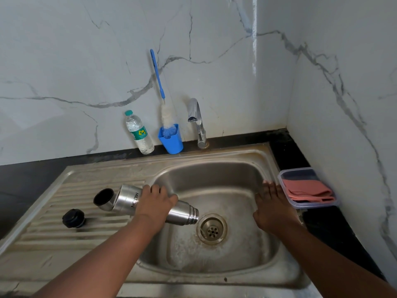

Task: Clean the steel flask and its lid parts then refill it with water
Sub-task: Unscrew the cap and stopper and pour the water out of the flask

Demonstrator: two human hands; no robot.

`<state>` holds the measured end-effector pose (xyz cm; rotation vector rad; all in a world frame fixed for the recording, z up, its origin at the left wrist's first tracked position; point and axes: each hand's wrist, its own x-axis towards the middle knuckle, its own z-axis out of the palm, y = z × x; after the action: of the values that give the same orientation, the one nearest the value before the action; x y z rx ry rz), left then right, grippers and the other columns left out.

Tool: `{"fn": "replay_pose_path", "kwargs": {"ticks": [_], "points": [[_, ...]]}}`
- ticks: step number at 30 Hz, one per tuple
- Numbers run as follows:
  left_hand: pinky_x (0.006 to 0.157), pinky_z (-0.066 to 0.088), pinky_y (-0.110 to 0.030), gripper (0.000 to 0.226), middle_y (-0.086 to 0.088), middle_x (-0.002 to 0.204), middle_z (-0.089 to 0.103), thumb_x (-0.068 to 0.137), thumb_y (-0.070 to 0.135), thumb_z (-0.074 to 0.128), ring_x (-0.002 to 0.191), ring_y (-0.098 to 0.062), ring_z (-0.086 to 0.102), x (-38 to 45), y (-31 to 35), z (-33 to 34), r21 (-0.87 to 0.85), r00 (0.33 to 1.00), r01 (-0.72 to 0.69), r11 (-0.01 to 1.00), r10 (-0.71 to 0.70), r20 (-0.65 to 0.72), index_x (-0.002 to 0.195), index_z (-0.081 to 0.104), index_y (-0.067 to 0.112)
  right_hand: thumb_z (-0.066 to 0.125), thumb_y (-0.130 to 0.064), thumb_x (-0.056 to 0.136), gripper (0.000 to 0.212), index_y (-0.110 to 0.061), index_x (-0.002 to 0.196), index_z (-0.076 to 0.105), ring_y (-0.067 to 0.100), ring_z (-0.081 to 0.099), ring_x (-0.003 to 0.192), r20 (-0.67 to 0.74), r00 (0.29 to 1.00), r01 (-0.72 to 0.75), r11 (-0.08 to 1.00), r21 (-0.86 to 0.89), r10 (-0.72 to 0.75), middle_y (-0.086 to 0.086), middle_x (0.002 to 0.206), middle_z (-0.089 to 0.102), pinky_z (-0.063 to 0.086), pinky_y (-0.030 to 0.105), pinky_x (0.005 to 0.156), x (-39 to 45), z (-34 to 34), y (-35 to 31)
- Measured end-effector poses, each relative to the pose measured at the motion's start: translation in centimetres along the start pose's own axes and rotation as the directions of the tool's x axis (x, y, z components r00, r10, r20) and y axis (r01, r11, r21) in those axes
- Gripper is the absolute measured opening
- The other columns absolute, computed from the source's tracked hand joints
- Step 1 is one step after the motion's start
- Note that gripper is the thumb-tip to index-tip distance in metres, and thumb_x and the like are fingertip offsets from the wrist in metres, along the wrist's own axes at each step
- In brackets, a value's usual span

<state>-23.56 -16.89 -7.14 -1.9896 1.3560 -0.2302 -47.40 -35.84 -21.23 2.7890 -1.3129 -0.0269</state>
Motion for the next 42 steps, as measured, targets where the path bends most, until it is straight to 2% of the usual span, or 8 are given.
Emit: {"fn": "replay_pose_path", "kwargs": {"ticks": [23, 26, 29, 31, 35, 37, 39, 42], "points": [[0.11, 0.025, -0.049, 0.07, -0.014, 0.134, 0.039, 0.082, 0.007, 0.059, 0.126, -0.037, 0.037, -2.2, -1.1, 2.2, -0.08, 0.982, 0.016, 0.997, -0.031, -0.184, 0.144, 0.029, 0.023, 0.035, -0.031, 0.062, 0.06, 0.004, 0.089, 0.074, 0.053, 0.061, 0.102, 0.011, 1.0, -0.002, 1.0, -0.011, 0.003, 0.039, 0.112, 0.06, 0.025, 0.051, 0.099, 0.1, -0.2, -0.1], [0.109, 0.024, -0.05, 0.087, -0.015, 0.131, 0.043, 0.068, 0.015, 0.076, 0.122, -0.038, 0.042, -3.1, -1.9, 3.2, -0.117, 0.986, 0.033, 0.993, -0.052, -0.157, 0.143, 0.032, 0.027, 0.035, -0.033, 0.06, 0.062, 0.005, 0.089, 0.074, 0.054, 0.061, 0.101, 0.042, 0.999, 0.01, 1.0, 0.0, -0.01, 0.04, 0.111, 0.06, 0.026, 0.052, 0.098, 0.2, -0.2, 0.0], [0.093, 0.04, -0.052, 0.086, -0.014, 0.095, 0.062, 0.029, 0.018, 0.087, 0.089, -0.037, 0.059, -4.0, -3.0, 4.3, -0.136, 0.974, 0.07, 0.988, -0.097, -0.207, 0.111, 0.066, 0.027, 0.036, -0.037, 0.06, 0.062, 0.004, 0.088, 0.075, 0.055, 0.061, 0.099, 0.102, 0.995, 0.018, 1.0, -0.012, -0.016, 0.041, 0.108, 0.061, 0.029, 0.053, 0.096, -0.1, -0.5, 0.3], [0.089, 0.045, -0.051, 0.075, -0.012, 0.084, 0.062, 0.024, 0.016, 0.086, 0.08, -0.036, 0.06, -4.1, -3.7, 6.1, -0.158, 0.951, 0.057, 0.986, -0.101, -0.291, 0.097, 0.071, 0.026, 0.038, -0.045, 0.064, 0.064, 0.001, 0.088, 0.075, 0.052, 0.062, 0.096, 0.133, 0.991, 0.008, 1.0, 0.01, -0.009, 0.038, 0.106, 0.063, 0.038, 0.056, 0.093, -0.5, -1.9, -0.4], [0.104, 0.029, -0.052, 0.07, -0.014, 0.108, 0.06, 0.057, 0.018, 0.079, 0.103, -0.038, 0.056, -5.8, -5.3, 6.2, -0.215, 0.972, 0.072, 0.974, -0.117, -0.206, 0.123, 0.06, 0.029, 0.018, -0.074, 0.087, 0.083, -0.016, 0.122, 0.065, 0.034, 0.055, 0.122, -0.031, 0.982, 0.187, 0.965, 0.186, -0.184, 0.016, 0.138, 0.054, 0.028, 0.043, 0.108, -0.9, -9.4, -8.5], [0.115, 0.019, -0.054, 0.07, -0.018, 0.13, 0.046, 0.079, 0.01, 0.063, 0.125, -0.04, 0.042, -6.0, -6.5, 7.4, -0.271, 0.971, 0.098, 0.958, -0.152, -0.183, 0.142, 0.038, 0.026, 0.037, -0.074, 0.084, 0.075, -0.031, 0.145, 0.036, 0.019, 0.036, 0.139, -0.042, 0.946, 0.314, 0.87, 0.38, -0.323, -0.003, 0.155, 0.031, 0.025, 0.029, 0.112, -1.4, -13.0, -14.7], [0.112, 0.03, -0.055, 0.074, -0.017, 0.122, 0.053, 0.068, 0.014, 0.075, 0.117, -0.039, 0.05, -6.8, -7.9, 7.9, -0.265, 0.963, 0.111, 0.958, -0.17, -0.211, 0.135, 0.047, 0.026, 0.062, -0.066, 0.078, 0.089, -0.034, 0.15, 0.021, 0.01, 0.034, 0.138, 0.042, 0.889, 0.352, 0.739, 0.574, -0.456, -0.01, 0.155, 0.028, 0.028, 0.02, 0.105, -1.7, -15.6, -20.3], [0.095, 0.052, -0.05, 0.077, -0.01, 0.092, 0.064, 0.034, 0.019, 0.09, 0.09, -0.032, 0.064, -7.8, -10.4, 10.2, -0.297, 0.933, 0.08, 0.952, -0.176, -0.314, 0.107, 0.067, 0.026, 0.072, -0.065, 0.067, 0.11, -0.031, 0.153, 0.012, 0.01, 0.042, 0.132, 0.067, 0.817, 0.431, 0.683, 0.59, -0.573, -0.009, 0.153, 0.033, 0.035, 0.021, 0.102, -1.3, -17.4, -26.8]]}}
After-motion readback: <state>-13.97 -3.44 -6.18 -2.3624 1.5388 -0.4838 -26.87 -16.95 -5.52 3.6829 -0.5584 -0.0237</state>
